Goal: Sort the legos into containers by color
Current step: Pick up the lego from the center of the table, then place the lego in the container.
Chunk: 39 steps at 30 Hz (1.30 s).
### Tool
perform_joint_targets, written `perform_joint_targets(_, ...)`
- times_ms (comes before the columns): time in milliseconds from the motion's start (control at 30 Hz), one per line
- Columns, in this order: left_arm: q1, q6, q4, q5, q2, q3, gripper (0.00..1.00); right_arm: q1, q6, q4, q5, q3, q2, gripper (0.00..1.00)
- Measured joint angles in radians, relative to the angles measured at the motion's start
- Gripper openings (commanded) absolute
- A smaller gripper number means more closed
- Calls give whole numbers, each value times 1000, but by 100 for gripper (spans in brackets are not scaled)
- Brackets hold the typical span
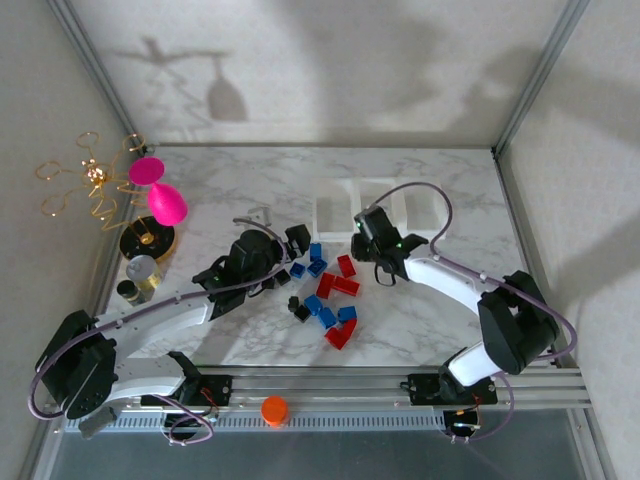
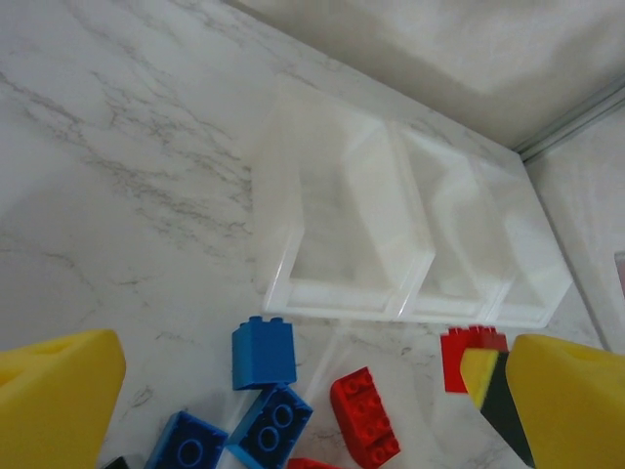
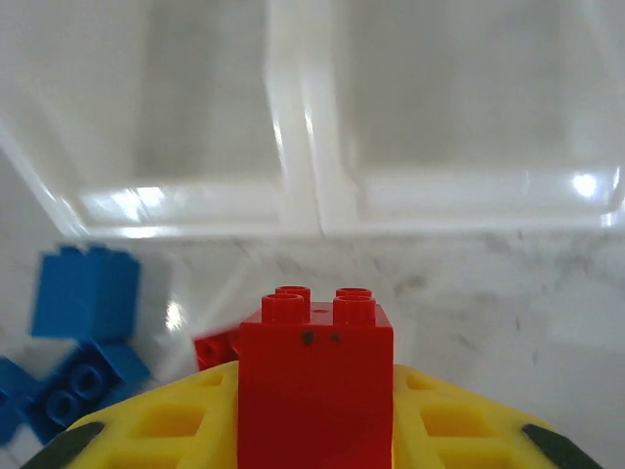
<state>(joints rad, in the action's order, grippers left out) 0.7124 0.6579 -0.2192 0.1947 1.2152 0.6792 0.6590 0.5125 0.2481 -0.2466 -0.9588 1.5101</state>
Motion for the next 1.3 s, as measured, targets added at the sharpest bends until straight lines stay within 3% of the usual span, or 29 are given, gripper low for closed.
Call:
perform_joint_targets(267,-21,17,41,0,0,51,100,0,-75,-33,-16,-211,187,28)
perform_joint_targets(767,-143,21,53,-33,31,74,100,0,-169,-73,-63,-503,509,32)
perform_joint_targets(1000,-151,21,53,-52,43,74,100,0,-195,-76,-87,-537,547,47)
perform_joint_targets(1300,-151,20,52,-72,42,74,100,0,-211,-82,-83,-533,511,53)
